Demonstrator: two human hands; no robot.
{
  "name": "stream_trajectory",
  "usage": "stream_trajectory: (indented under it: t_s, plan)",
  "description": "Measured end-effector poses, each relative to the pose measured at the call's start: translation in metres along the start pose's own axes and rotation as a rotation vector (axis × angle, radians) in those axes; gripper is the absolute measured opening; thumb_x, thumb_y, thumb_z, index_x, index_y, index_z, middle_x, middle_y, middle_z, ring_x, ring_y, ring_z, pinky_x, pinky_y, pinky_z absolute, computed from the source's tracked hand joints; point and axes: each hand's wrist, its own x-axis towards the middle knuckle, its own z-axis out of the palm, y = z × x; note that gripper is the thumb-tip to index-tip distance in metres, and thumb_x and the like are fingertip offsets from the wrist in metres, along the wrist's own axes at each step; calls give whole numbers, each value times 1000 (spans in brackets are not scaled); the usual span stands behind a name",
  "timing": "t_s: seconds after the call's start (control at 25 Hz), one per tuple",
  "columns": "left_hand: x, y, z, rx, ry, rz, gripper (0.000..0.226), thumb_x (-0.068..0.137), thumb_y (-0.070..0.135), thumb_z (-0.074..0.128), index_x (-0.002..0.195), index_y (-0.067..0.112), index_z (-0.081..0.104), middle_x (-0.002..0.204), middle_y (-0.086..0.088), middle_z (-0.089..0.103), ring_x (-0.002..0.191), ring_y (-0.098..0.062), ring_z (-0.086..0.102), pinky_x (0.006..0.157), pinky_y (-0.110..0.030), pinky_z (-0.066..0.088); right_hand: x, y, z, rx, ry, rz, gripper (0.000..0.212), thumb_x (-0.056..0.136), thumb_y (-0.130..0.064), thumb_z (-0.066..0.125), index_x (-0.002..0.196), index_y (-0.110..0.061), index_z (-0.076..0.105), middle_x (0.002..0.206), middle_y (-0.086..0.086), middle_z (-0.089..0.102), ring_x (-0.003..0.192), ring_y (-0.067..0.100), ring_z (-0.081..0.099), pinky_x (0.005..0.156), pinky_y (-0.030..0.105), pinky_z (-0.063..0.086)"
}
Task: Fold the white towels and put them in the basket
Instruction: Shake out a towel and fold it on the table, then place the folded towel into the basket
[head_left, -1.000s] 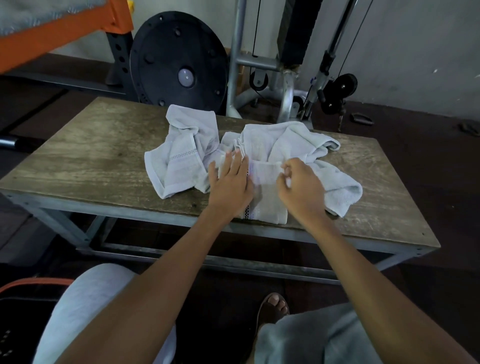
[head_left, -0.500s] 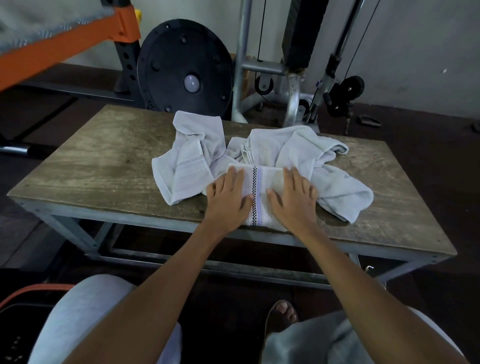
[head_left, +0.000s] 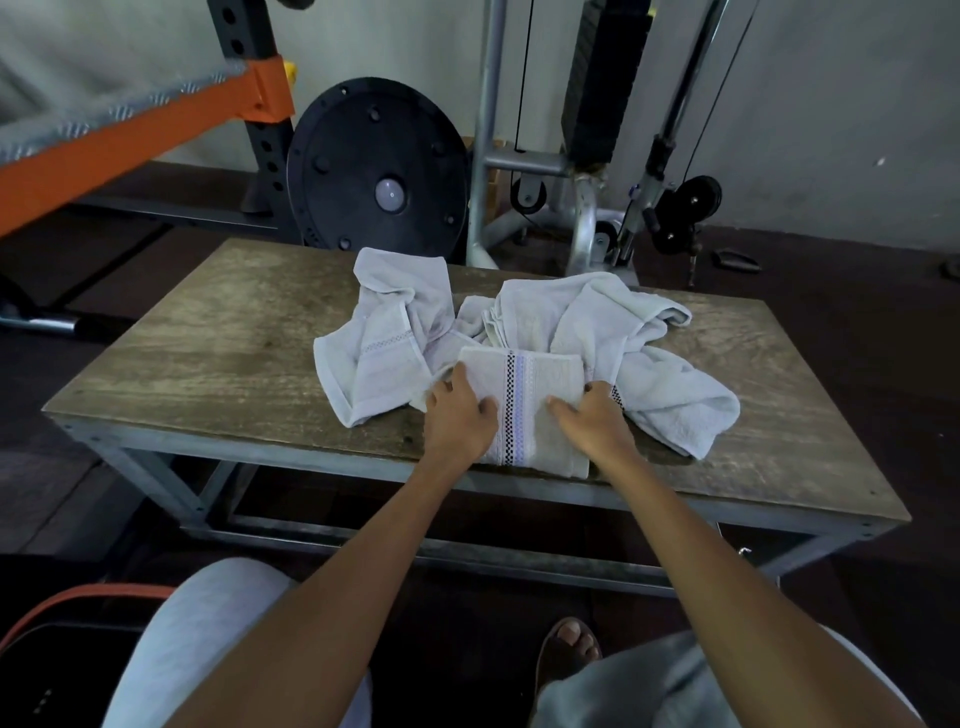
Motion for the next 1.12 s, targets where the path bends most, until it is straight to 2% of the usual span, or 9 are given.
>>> stream_trajectory:
  t_s: [0.12,0.2,0.32,0.4,0.52,0.64,0.84,1.04,1.12]
  plan:
    - [1,4,1,-233,20,-2,65,94,20,51,148,8,17,150,-16,25,136,-29,30,107,-36,31,1,1,-2,182,4,34,41,82,-41,61,107,-10,53,91,-1,62,80,14,62,72,33,52]
    - [2,5,-1,-368,26,-56,63,93,21,53,147,11,21,149,-12,30,132,-25,36,101,-32,36,-3,-5,-5,271,26,39,25,85,-33,60,99,-13,53,87,-2,60,73,9,57,60,27,45]
    - [-3,9,-7,-636,15,-190,55,96,23,49,147,16,29,147,-4,36,127,-20,42,94,-27,39,-8,-15,-11,356,81,25,26,90,-32,55,107,-17,44,90,-5,52,75,4,49,60,27,37]
    - [-13,12,-17,-773,44,-198,48,98,22,46,145,19,35,146,-2,40,125,-19,45,98,-29,40,-16,-24,-17,390,117,-23,25,93,-32,51,111,-17,42,90,-7,50,75,3,47,58,25,35]
    - [-33,19,-43,-791,138,-71,43,95,22,52,138,28,43,133,-5,53,116,-20,53,99,-40,47,-36,-38,-31,424,145,-96,29,96,-35,46,114,-14,46,86,-8,52,74,6,49,59,26,37]
    - [-57,31,-79,-732,243,72,46,93,22,55,137,30,44,129,-4,55,112,-19,55,97,-39,48,-61,-62,-44,461,150,-194,32,96,-35,46,118,-12,48,93,-4,54,82,11,52,62,26,37]
    - [-121,41,-158,-682,486,248,45,94,16,53,138,20,44,130,5,51,109,-9,52,77,-5,43,-125,-125,-49,601,111,-449,37,94,-34,50,125,-14,46,113,-1,55,101,16,54,79,29,42]
    - [-181,20,-235,-632,711,250,46,93,15,56,137,14,45,134,-3,53,117,-16,54,96,-28,44,-184,-193,-31,636,-30,-617,36,93,-28,53,125,-13,46,113,1,54,100,16,52,81,28,38]
    - [-204,9,-263,-636,795,236,45,93,14,55,137,14,46,131,-2,56,113,-15,56,92,-25,46,-203,-222,-18,669,-92,-675,33,93,-25,54,124,-14,48,113,0,55,99,15,53,81,28,39]
